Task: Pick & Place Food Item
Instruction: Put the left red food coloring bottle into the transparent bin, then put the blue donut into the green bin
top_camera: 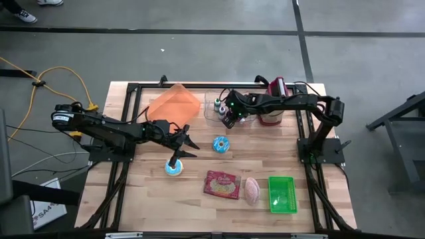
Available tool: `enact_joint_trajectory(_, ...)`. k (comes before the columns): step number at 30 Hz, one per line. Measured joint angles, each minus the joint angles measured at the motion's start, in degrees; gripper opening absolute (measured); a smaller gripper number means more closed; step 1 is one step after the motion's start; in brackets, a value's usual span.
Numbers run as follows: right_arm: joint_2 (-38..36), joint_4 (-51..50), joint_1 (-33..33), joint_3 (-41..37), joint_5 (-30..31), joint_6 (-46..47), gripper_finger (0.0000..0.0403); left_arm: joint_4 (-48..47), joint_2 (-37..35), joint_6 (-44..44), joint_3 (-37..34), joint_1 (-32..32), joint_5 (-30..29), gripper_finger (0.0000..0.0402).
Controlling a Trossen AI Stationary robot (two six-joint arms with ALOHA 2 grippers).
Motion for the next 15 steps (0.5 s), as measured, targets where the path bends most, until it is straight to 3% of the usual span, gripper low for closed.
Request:
enact_joint_trajectory(10,-0.02,0.02,0.0,0.0,-0.22,-1.26,0.0205,0.0,0.0,-0.01,-0.01,0.01,0.0,0.0158)
enact_joint_trajectory(15,-0.02,0.02,0.02,0.0,-0.23,-1.24,0.0216,0.0,0.0,-0.01,-0.02,0.0,0.0,0.0158)
